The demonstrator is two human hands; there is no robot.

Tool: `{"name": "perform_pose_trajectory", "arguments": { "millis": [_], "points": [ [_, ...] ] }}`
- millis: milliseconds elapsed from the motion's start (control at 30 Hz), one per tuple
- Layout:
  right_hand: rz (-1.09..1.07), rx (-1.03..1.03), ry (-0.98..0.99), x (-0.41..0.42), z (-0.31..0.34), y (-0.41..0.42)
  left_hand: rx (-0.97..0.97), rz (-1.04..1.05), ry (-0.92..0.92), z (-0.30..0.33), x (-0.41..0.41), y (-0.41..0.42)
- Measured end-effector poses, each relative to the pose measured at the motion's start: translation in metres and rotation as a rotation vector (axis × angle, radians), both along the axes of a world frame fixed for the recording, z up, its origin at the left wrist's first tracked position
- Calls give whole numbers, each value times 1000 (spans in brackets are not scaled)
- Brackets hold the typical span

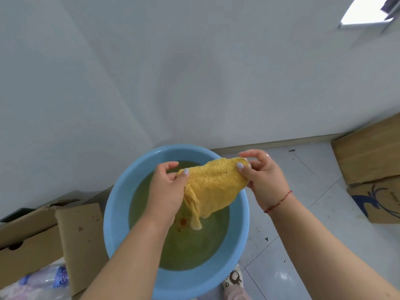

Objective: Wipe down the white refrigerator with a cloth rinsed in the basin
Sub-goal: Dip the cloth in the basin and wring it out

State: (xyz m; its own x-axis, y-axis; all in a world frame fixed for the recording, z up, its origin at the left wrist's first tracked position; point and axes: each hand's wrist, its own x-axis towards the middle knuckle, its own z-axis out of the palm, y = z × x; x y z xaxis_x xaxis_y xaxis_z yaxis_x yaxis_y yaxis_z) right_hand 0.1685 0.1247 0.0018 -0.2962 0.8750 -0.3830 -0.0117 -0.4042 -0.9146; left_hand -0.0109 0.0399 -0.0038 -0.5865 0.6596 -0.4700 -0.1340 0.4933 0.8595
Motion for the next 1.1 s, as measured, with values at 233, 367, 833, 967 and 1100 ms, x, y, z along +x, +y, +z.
{"name": "perform_pose_trajectory", "arguments": {
  "millis": [233,367,833,967,1100],
  "points": [
    [409,289,-534,9,25,8,195,-212,-286,30,-12,14],
    [265,628,-850,20,20,29,3,-592,253,39,-8,49],
    [860,680,-1047,30,-65,-3,-170,-889,647,-57,-1,73],
    [699,590,-1023,29,-72,-1,-231,-832,691,-71,9,62],
    [601,522,-1048,21,-75,14,-197,-1076,962,-74,31,61]
  ]
}}
